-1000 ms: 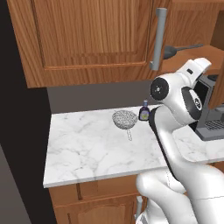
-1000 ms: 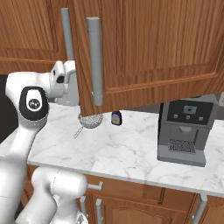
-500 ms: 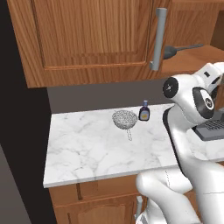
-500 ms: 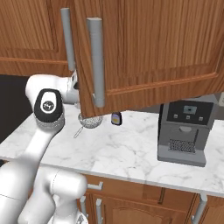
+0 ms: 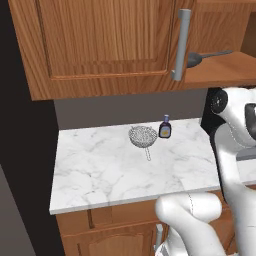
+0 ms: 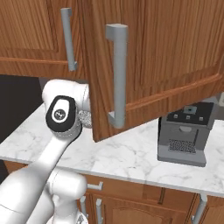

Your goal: Pick the pan from the cabinet and place it on the stove. Then turn on the stove burner for the pan.

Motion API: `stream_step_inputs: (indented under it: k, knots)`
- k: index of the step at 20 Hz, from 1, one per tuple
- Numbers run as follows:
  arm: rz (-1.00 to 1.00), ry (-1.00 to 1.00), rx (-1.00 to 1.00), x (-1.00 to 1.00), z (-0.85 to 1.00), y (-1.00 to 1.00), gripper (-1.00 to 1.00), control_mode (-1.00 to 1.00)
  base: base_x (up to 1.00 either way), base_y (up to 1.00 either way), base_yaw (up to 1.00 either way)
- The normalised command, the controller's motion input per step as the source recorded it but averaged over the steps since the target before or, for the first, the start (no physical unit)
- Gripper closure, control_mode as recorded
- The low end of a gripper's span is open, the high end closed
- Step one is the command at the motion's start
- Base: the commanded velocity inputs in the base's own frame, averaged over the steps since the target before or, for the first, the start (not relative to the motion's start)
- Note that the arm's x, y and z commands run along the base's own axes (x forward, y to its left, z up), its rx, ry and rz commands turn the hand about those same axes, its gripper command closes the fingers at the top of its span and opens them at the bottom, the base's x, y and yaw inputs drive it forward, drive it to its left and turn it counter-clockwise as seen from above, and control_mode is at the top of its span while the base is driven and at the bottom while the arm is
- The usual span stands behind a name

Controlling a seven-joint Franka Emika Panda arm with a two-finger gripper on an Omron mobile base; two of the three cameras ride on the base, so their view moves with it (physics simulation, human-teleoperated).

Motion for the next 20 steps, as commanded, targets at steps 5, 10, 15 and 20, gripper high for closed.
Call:
stream_step_inputs:
  k: [5, 10, 15, 20]
  knots:
    - [-0.19, -0.03, 0.0, -0.27, 0.0, -0.9, -1.0, -1.0, 0.0, 0.0, 0.0]
    - [-0.15, 0.0, 0.0, -0.02, 0.0, -0.98, -1.0, -1.0, 0.0, 0.0, 0.0]
    - [-0.07, -0.01, 0.04, 0.01, 0.0, -0.81, -1.0, -1.0, 0.0, 0.0, 0.0]
    - [0.0, -0.01, 0.12, -0.01, 0.0, -0.49, -1.0, -1.0, 0.0, 0.0, 0.0]
